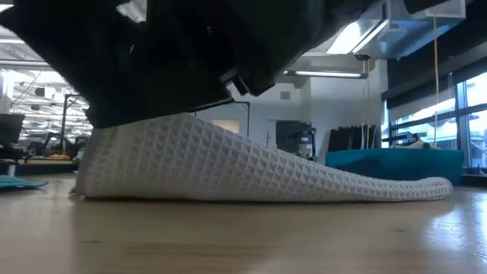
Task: Fold microfiber towels
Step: Fold the grey microfiber cloth
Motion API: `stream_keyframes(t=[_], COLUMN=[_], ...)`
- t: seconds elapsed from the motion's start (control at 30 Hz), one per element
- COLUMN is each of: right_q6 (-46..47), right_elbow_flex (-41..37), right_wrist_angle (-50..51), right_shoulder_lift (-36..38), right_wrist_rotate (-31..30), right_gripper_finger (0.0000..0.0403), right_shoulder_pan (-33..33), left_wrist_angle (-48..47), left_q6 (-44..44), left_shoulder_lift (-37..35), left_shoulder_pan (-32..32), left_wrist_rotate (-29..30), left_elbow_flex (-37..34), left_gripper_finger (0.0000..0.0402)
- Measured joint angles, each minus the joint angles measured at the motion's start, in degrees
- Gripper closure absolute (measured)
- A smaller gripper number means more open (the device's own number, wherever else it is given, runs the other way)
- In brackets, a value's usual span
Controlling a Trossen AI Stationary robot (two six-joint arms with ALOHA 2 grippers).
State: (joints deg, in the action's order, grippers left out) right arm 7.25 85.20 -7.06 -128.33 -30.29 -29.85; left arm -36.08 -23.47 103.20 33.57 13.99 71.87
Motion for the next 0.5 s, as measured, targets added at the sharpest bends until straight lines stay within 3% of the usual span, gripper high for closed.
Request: stream_keyframes(t=[0.23, 0.5], right_q6=[0.55, -0.01], right_elbow_flex=[0.25, 0.31], right_wrist_angle=[0.21, 0.93], right_shoulder_lift=[-0.04, -0.04], right_wrist_rotate=[1.66, 4.0], right_gripper_finger=[0.0255, 0.0362], right_shoulder_pan=[1.03, 1.32], left_wrist_angle=[1.74, 1.63], left_q6=[-0.08, 1.33], left_shoulder_lift=[-0.07, -0.07], left_shoulder_pan=[1.72, 2.46], left_wrist_rotate=[0.16, 0.09], left_elbow_flex=[0.1, 0.1], left_gripper_finger=[0.04, 0.0399])
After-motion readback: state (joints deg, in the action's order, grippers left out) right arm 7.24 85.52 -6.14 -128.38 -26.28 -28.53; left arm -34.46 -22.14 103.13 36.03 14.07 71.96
